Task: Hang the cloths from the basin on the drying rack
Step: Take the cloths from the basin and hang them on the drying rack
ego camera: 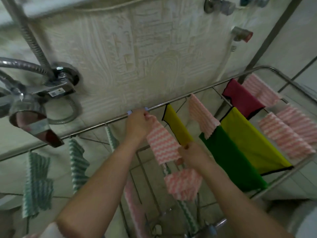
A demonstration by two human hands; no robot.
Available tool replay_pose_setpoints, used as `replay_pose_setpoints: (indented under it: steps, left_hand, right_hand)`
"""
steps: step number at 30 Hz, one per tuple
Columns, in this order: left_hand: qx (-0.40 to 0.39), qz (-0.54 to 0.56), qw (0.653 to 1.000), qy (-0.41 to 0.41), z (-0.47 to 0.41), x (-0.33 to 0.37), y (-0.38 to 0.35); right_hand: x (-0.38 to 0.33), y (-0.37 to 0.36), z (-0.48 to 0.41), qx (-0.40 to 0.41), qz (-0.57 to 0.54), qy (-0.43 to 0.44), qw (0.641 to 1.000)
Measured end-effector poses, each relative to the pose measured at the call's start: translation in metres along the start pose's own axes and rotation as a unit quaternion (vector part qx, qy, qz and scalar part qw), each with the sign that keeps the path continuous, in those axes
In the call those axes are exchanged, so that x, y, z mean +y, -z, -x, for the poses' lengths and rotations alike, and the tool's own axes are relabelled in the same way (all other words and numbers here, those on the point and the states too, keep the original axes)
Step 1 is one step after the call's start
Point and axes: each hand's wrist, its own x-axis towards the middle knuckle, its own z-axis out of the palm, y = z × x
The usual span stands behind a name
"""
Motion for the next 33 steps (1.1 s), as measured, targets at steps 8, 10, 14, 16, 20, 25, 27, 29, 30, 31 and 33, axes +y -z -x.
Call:
replay_pose_setpoints:
  steps: [8,10,14,16,20,25,27,29,30,31,33]
  left_hand:
    - [-0.038,-0.090,0.991,-0.091,-0.030,-0.005,-0.031]
    - [-0.003,-0.034,0.995,-0.095,-0.026,-0.008,-0.025]
    - [0.054,-0.015,0.996,-0.067,-0.002,-0.022,-0.007]
    - [0.013,-0.040,0.994,-0.098,0.011,-0.036,-0.008]
    - [-0.108,-0.012,0.982,-0.156,0.029,-0.053,-0.017]
    - [-0.174,-0.076,0.977,-0.101,0.022,-0.058,-0.018]
    - [-0.182,-0.107,0.972,-0.106,0.016,-0.057,-0.016]
    - [-0.188,-0.134,0.967,-0.112,0.012,-0.056,-0.015]
    - [-0.190,-0.141,0.965,-0.111,0.011,-0.055,-0.014]
    - [-0.189,-0.142,0.965,-0.111,0.010,-0.054,-0.014]
    - [-0.174,-0.128,0.970,-0.110,0.012,-0.053,-0.013]
  right_hand:
    - [0.002,-0.017,-0.035,0.101,0.143,0.021,0.984]
    - [-0.003,-0.018,-0.033,0.115,0.197,0.035,0.973]
    - [-0.012,-0.020,-0.028,0.042,0.159,0.079,0.983]
    - [-0.016,-0.025,-0.029,-0.016,0.124,0.086,0.988]
    - [-0.020,-0.034,-0.029,-0.040,0.180,0.072,0.980]
    - [-0.020,-0.042,-0.028,0.016,0.205,0.061,0.977]
    - [-0.021,-0.046,-0.027,0.029,0.204,0.064,0.976]
    - [-0.023,-0.048,-0.025,0.039,0.213,0.075,0.973]
    - [-0.024,-0.048,-0.024,0.044,0.217,0.080,0.972]
    - [-0.025,-0.048,-0.023,0.046,0.218,0.083,0.971]
    - [-0.024,-0.046,-0.022,0.038,0.200,0.082,0.976]
